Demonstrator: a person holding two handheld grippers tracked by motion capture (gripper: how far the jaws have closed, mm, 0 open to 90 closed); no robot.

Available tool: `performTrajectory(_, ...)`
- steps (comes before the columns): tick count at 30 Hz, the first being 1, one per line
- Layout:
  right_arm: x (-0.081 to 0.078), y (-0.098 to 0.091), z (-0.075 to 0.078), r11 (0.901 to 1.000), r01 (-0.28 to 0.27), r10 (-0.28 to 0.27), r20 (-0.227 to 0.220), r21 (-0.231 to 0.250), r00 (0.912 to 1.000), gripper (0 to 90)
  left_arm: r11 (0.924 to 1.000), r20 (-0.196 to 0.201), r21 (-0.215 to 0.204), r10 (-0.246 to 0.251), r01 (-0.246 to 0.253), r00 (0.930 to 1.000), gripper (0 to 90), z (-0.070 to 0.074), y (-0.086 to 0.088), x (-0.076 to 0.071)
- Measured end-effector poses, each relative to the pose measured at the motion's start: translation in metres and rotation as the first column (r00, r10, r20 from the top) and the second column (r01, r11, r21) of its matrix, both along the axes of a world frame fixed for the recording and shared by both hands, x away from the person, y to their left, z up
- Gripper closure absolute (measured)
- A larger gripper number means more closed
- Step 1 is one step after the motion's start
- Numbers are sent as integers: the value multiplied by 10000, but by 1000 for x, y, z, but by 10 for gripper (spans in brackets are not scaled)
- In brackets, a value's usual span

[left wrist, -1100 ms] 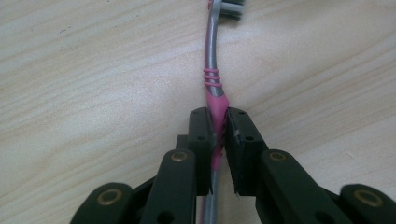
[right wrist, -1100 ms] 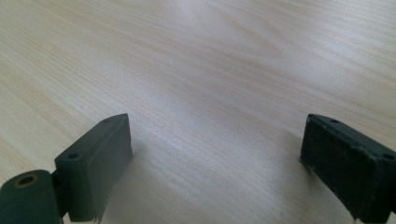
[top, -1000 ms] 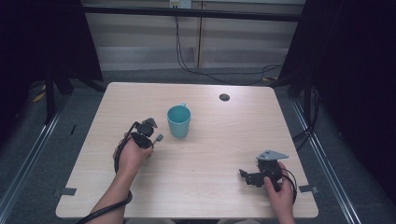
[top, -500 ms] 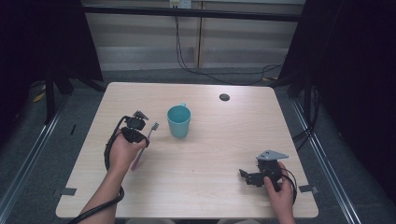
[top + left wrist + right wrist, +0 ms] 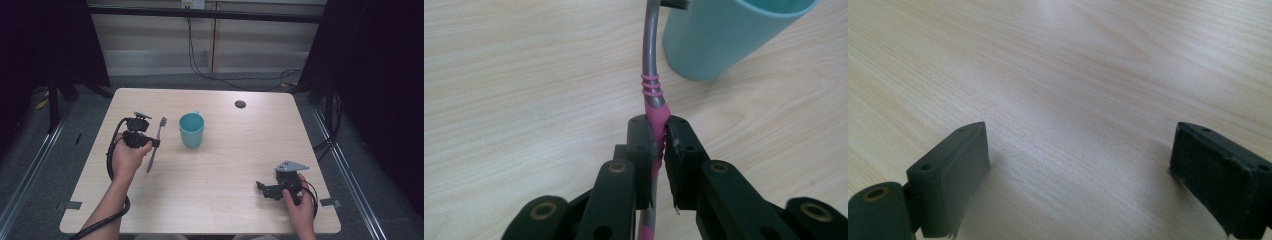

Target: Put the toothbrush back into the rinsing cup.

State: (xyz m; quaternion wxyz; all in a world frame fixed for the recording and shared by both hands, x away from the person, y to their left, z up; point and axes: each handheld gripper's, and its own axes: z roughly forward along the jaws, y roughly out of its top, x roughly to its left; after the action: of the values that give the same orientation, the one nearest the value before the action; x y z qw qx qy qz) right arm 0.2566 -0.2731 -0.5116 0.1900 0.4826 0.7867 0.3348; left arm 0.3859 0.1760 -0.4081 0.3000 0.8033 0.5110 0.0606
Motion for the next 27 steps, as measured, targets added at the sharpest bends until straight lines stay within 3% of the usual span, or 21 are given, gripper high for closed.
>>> performTrajectory(9, 0, 0, 0, 10000, 3, -3, 1, 0, 10000, 81, 9983, 383, -554, -151, 172, 9992, 820, 12, -3, -1)
performTrajectory(12, 0, 0, 0, 10000, 1, -1, 2, -2, 10000, 81, 9953, 553, -939, -196, 247, 9983, 820, 17, -3, -2)
performTrajectory(16, 0, 0, 0, 10000, 0, 0, 1, -1, 10000, 81, 9933, 742, -1110, -242, 323, 9969, 820, 21, -2, -2)
performTrajectory(19, 0, 0, 0, 10000, 2, -2, 0, 0, 10000, 81, 9889, 919, -1463, -141, 275, 9957, 820, 25, -1, -3)
performTrajectory(23, 0, 0, 0, 10000, 1, -1, -1, 0, 10000, 81, 9876, 1051, -1553, -89, 253, 9944, 820, 27, 0, -3)
performTrajectory(27, 0, 0, 0, 10000, 1, -1, 2, -1, 10000, 81, 9814, 1258, -1906, 34, 208, 9920, 820, 30, 2, -3)
